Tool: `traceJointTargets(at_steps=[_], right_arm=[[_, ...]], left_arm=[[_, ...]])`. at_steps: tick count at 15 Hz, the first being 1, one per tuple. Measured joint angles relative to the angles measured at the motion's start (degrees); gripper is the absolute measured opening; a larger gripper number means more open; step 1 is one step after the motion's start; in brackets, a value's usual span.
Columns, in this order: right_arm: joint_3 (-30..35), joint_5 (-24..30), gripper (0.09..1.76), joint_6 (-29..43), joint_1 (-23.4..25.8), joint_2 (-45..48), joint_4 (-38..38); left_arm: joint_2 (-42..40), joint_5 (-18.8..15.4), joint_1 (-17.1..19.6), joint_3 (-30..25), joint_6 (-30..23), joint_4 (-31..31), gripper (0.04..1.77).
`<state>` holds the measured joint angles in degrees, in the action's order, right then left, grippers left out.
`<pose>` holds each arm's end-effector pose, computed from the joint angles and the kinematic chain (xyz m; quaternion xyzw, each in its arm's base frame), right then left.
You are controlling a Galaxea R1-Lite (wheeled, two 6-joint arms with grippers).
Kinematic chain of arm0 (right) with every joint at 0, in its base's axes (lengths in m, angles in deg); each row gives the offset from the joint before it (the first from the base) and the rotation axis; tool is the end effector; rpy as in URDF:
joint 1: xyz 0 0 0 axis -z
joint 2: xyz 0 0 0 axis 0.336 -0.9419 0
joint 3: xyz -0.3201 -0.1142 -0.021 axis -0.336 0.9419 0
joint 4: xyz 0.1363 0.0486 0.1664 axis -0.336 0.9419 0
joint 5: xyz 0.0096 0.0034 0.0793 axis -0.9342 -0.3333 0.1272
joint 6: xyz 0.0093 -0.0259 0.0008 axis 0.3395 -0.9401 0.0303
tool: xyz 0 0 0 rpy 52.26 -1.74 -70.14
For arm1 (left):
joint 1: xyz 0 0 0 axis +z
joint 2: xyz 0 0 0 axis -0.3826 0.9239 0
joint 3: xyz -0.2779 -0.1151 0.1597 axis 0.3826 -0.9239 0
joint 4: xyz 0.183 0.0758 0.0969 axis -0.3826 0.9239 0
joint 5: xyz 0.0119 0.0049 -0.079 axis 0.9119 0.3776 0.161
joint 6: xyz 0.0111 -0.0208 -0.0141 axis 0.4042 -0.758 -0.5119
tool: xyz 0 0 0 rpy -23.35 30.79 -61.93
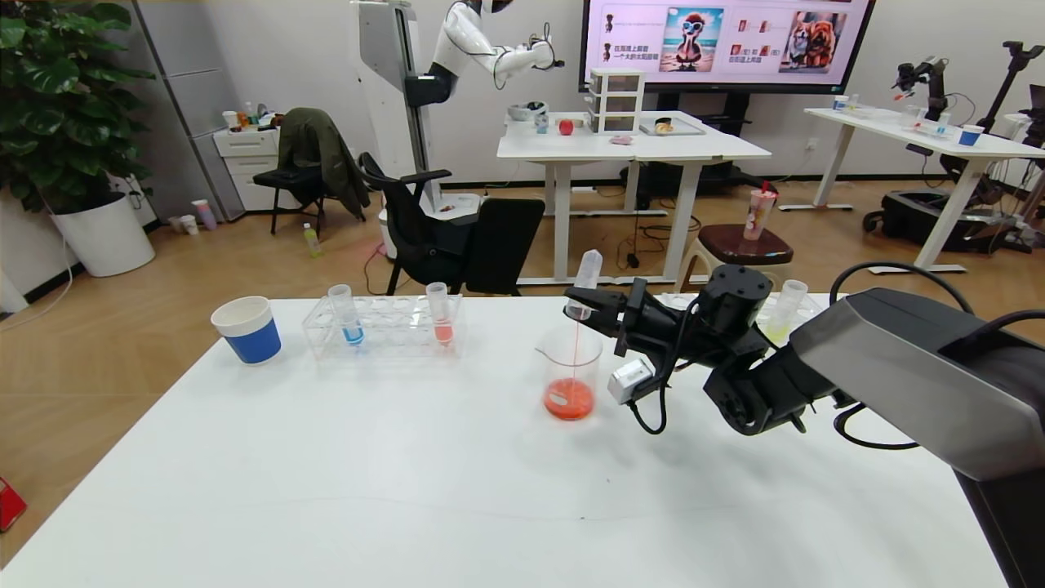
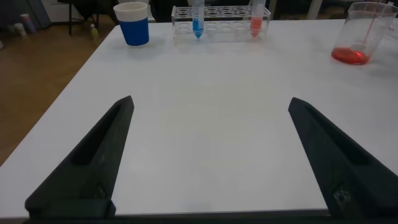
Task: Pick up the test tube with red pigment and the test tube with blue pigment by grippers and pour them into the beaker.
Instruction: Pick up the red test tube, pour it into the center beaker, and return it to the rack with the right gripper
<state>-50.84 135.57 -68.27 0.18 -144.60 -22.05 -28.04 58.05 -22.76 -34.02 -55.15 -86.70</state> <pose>0.4820 0.1916 0.0775 -0.6456 -0.4761 0.2864 0.5240 -0.0260 -0.0002 0.0752 0.0061 0.0001 -0.0085 0.9999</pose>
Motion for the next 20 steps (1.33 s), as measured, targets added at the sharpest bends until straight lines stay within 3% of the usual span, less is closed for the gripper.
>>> traceJointTargets(at_steps=[6, 10, 12, 14, 17, 20], right_arm=[[0.17, -0.77, 0.51, 1.71, -0.35, 0.3, -0.59], [0.02, -4.27, 0.51, 16.37, 1.11, 4.02, -1.13], [0.02, -10.51, 0.51, 25.95, 2.15, 7.11, -1.94], [0.46, -15.24, 0.51, 40.09, 2.34, 9.2, -3.69], [2.82, -30.66, 0.51, 62.32, 1.29, 11.28, -8.78], [8.85, -43.61, 0.51, 76.53, 0.41, 14.41, -5.61]], left_arm=[[0.0, 0.0, 0.0, 0.0, -0.02, 0.0, 1.73], [0.0, 0.0, 0.02, 0.0, 0.0, 0.0, 1.73], [0.0, 0.0, 0.0, 0.0, 0.0, 0.0, 1.73], [0.0, 0.0, 0.0, 0.0, -0.02, 0.0, 1.73], [0.0, 0.0, 0.0, 0.0, 0.0, 0.0, 1.73], [0.0, 0.0, 0.0, 0.0, -0.02, 0.0, 1.73]])
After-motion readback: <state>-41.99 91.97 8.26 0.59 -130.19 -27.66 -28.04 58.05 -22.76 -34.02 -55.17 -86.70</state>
